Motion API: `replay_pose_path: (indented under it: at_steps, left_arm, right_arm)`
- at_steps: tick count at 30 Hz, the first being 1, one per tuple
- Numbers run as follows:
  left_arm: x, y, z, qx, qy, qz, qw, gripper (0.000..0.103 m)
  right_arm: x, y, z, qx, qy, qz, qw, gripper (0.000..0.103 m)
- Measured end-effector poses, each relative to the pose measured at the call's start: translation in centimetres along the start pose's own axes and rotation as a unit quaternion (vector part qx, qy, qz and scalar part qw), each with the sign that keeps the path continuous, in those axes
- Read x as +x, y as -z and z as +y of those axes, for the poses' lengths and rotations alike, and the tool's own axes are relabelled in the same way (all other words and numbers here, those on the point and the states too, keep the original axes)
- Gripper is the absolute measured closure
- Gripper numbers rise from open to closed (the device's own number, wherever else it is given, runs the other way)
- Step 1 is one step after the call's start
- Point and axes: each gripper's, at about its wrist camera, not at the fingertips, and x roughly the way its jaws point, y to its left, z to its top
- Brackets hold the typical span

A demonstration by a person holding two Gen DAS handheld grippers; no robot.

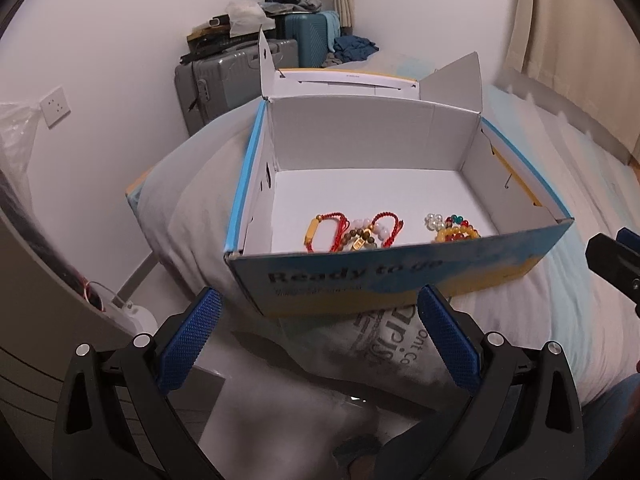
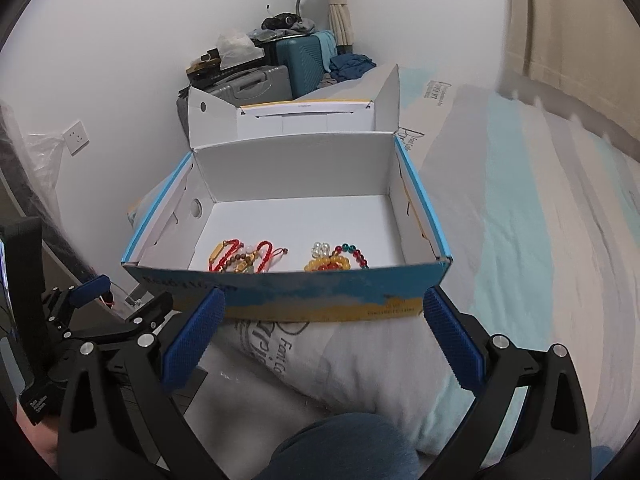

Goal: Organize jewelry

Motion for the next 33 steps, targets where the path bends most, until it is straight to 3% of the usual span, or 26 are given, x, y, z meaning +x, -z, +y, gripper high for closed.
replay_pose_path:
  at_steps: [8,19,33]
  left_arm:
    - [-0.8,0.6,-0.3,-0.005,0.013,0.003,0.9999,0.006]
    - [-1.5,0.3,-0.9,0.005,0.001,-0.007,1.0,0.006]
    - [-1.0,0.0,-0.8,-0.019,0.014,0.007,0.9997,0.006]
  right_arm:
    - [0.0,0.9,0.1,0.001,0.01,0.003,1.0,0.008]
    - [0.5,0.9,-0.2,0.0,0.014,0.008,1.0,0.008]
    - [1.2,1.2,-0.2,0.002,0.01,0.016,1.0,0.008]
